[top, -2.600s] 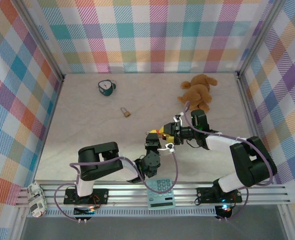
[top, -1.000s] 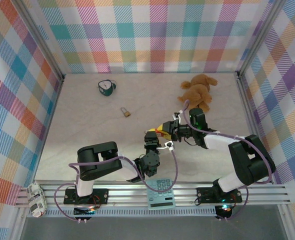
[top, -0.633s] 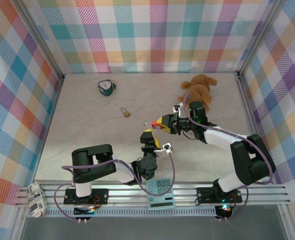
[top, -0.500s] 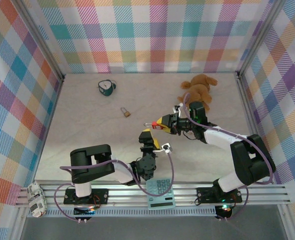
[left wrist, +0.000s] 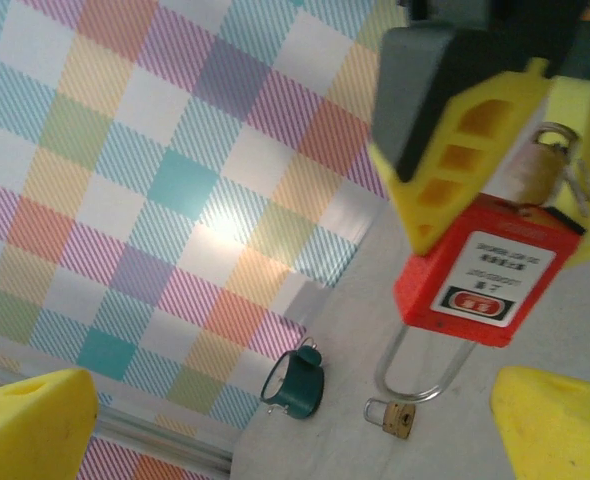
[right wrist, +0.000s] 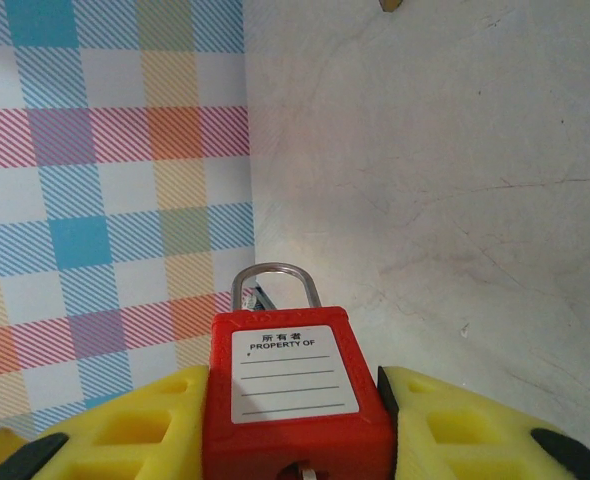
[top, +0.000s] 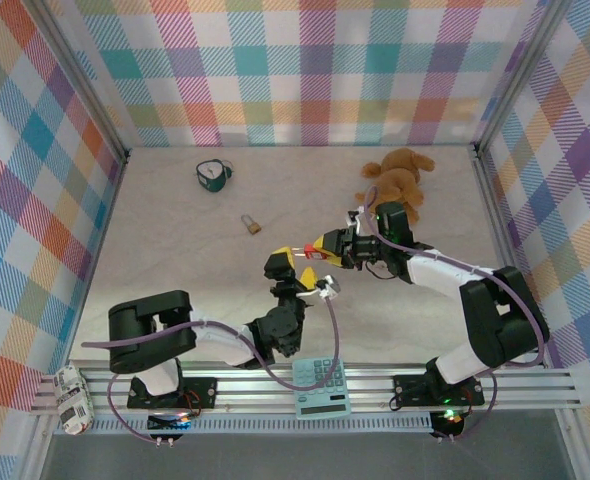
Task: Unlock with the key
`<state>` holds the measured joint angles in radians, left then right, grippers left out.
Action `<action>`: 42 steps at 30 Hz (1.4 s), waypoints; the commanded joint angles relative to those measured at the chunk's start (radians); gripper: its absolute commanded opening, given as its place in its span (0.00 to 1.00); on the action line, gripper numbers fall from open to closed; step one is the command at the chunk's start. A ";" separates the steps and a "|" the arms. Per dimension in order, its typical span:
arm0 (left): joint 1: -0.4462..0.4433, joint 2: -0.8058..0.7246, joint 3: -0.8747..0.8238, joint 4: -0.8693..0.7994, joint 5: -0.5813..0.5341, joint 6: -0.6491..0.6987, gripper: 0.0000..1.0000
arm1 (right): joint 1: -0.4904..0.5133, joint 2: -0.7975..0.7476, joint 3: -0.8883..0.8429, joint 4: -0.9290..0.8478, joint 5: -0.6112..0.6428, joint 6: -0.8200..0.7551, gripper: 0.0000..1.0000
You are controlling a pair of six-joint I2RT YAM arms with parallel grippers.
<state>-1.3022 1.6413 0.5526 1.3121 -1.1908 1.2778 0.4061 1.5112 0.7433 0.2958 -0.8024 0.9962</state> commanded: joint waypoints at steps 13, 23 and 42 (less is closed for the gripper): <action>0.041 -0.273 -0.134 -0.067 -0.006 -0.341 1.00 | -0.005 -0.005 0.048 -0.066 -0.002 -0.081 0.37; 0.336 -0.705 -0.138 -0.919 0.423 -1.121 0.98 | -0.004 -0.031 0.038 -0.104 -0.009 -0.119 0.37; 0.512 -0.611 -0.211 -0.752 1.122 -1.031 0.96 | -0.006 -0.117 0.022 -0.211 -0.030 -0.216 0.37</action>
<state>-0.7975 1.0172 0.3405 0.4782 -0.2462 0.1925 0.4053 1.4097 0.7612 0.0994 -0.7979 0.8196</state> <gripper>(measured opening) 0.964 0.387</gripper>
